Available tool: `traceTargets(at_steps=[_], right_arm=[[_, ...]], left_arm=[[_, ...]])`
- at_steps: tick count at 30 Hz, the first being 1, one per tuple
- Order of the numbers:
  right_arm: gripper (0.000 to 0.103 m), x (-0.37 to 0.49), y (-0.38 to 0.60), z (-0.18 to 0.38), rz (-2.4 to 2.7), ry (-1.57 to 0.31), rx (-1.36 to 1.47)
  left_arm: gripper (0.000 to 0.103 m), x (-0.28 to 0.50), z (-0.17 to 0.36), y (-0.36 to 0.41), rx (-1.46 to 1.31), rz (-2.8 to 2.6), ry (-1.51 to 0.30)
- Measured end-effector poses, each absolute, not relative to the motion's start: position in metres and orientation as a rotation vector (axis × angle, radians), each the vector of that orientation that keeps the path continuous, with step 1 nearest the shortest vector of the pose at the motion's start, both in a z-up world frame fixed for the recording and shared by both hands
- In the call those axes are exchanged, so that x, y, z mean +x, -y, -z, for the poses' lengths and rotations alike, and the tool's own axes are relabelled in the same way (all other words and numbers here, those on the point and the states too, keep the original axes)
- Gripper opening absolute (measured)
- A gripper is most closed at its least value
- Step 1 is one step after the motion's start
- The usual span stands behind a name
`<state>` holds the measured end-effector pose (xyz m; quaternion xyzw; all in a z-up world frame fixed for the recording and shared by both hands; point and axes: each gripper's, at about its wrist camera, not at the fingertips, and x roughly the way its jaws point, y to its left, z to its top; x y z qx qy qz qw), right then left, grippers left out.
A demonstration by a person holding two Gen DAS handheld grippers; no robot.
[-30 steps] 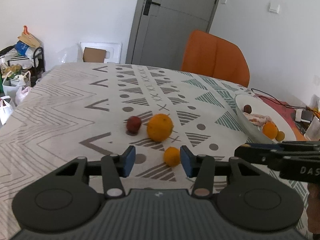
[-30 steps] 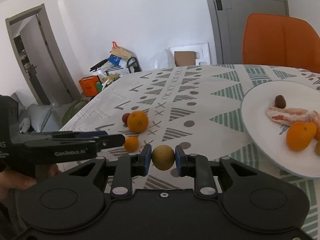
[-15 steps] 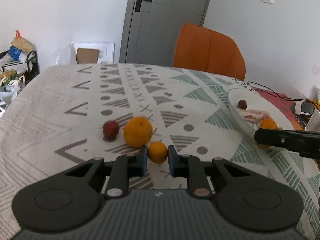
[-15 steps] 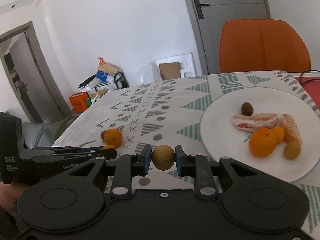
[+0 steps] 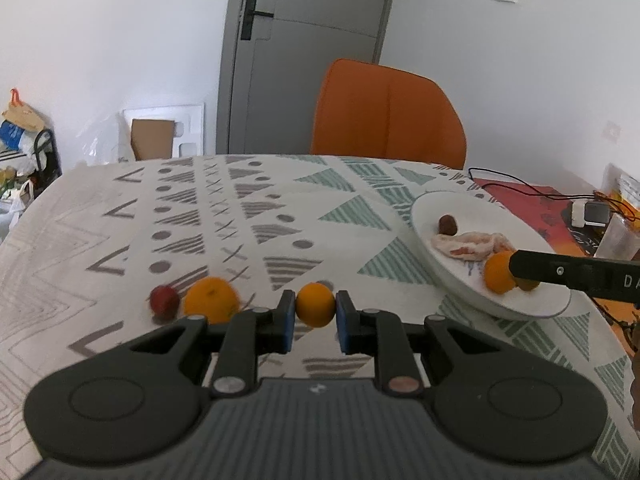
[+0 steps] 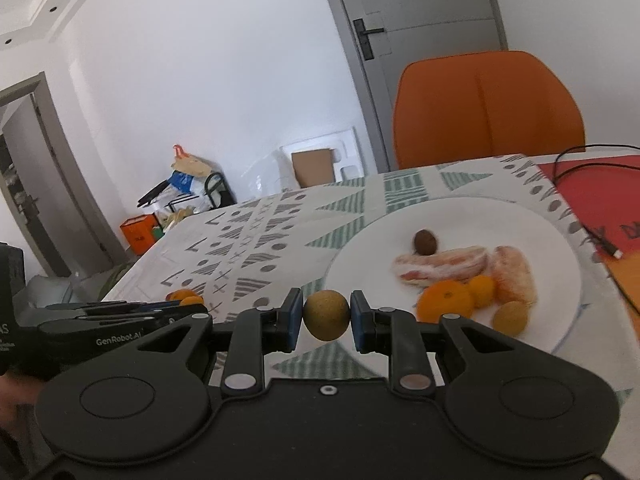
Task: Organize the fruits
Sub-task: 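Carry the apricot and tangerine over the white bowl with both grippers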
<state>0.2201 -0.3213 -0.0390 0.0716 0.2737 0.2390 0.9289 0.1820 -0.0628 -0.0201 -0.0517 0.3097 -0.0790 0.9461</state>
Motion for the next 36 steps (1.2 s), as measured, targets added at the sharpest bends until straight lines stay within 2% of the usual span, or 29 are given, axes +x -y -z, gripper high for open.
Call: traceTargets(at_steps=[20,24,31,36], right_arm=[[0.024,0.233,0.363,0.063,-0.379,-0.557,0.207],[0.031,0.231,0.369,0.062,-0.341,-0.540,0.204],[0.031,0.233,0.377,0.062,-0.301,-0.535,0.220],[0.035,0.232,0.376,0.061,-0.305,-0.529,0.214]], left_arm=[[0.020,0.211,0.013,0.128,-0.029,0.253,-0.625],[0.020,0.221,0.014,0.143,-0.023,0.284,-0.629],[0.020,0.230,0.012,0.163,-0.013,0.326,-0.620],[0.020,0.238,0.011,0.170,-0.001,0.336,-0.616]])
